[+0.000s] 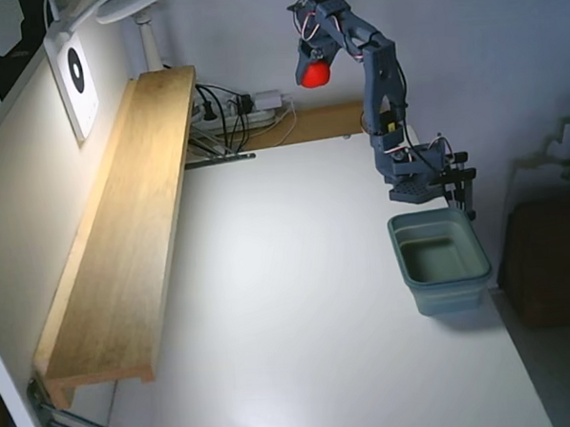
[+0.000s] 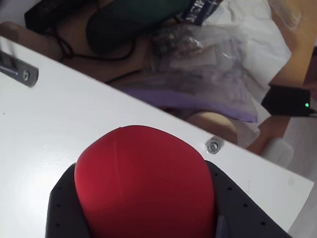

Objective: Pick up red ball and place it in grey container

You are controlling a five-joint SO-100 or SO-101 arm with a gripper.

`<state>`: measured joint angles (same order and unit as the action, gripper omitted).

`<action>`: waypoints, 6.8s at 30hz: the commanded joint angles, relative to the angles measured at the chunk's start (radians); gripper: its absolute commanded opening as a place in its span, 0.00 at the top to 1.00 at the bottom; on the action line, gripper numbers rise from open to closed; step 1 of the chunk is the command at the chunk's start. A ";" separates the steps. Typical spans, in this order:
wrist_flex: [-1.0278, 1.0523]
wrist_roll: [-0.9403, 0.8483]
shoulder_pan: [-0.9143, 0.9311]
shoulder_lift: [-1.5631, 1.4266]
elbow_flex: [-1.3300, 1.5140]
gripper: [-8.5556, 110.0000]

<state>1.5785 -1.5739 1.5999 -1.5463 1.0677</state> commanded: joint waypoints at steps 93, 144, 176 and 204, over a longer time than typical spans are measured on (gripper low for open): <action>0.011 0.003 -2.392 -0.022 -0.042 0.73; 0.011 0.003 -2.538 -0.022 -0.042 0.61; 0.011 0.003 -2.538 -0.022 -0.041 0.61; 0.049 0.003 -2.180 -0.148 0.031 0.69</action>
<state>1.6076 -1.5739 -0.6289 -1.6230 1.0907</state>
